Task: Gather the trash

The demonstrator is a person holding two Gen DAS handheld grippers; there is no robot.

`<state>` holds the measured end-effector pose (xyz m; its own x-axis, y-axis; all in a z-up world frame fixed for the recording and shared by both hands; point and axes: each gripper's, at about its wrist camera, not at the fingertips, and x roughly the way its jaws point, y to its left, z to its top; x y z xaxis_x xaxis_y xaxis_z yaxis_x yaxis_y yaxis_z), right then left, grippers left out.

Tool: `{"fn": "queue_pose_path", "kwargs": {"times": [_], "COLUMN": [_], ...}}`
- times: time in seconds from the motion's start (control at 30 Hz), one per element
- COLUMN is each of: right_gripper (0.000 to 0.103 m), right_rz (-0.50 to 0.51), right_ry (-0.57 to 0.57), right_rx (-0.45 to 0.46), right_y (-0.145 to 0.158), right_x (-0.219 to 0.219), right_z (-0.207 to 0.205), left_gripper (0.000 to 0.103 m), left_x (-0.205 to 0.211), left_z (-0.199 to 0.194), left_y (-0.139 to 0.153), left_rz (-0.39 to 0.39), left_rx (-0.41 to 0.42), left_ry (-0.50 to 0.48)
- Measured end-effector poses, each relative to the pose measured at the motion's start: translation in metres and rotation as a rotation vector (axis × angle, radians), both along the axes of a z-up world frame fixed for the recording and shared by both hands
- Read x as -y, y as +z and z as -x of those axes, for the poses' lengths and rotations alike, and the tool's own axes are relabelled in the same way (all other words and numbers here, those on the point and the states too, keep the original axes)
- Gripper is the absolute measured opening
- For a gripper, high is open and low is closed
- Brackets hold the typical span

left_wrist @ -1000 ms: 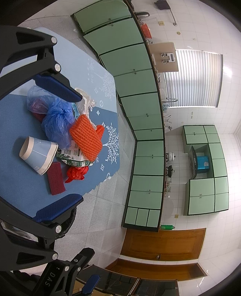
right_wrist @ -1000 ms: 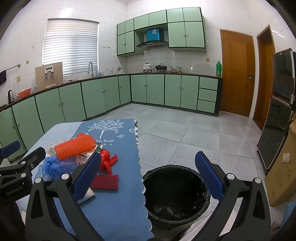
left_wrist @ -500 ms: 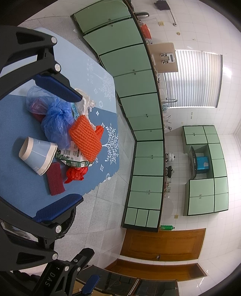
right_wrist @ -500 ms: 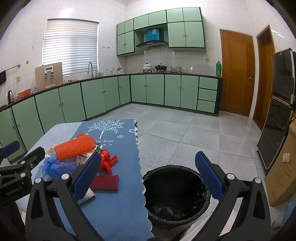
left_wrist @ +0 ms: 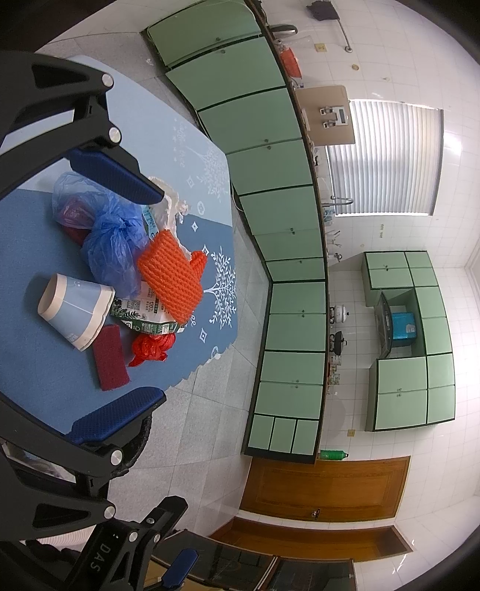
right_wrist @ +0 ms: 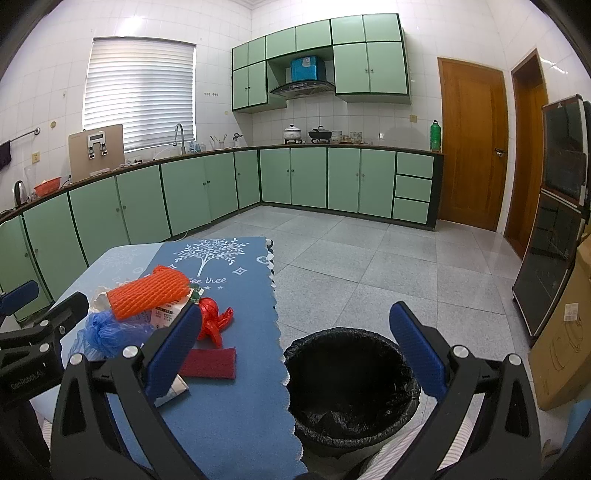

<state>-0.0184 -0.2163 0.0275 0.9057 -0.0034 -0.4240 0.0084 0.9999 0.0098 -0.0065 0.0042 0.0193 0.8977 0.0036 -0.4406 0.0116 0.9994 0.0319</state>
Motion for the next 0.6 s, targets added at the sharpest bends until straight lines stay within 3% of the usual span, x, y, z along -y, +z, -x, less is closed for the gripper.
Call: {"fn": "queue_pose_path", "kwargs": {"times": [0.3,0.6], "right_gripper": [0.098,0.098], "right_rz": [-0.001,-0.002], "right_ry": [-0.004,-0.004], "right_rx": [-0.002,-0.005], "right_y": [0.0,-0.001], "right_x": [0.0,0.001], "right_z": [0.0,0.0], "left_gripper": [0.097,0.097], "left_x": [-0.004,-0.002], "left_z": [0.0,-0.001], "left_y": [0.014,0.007], "left_rz": [0.001,0.0], "left_rx": [0.0,0.001], "left_ry": [0.003,0.003]}}
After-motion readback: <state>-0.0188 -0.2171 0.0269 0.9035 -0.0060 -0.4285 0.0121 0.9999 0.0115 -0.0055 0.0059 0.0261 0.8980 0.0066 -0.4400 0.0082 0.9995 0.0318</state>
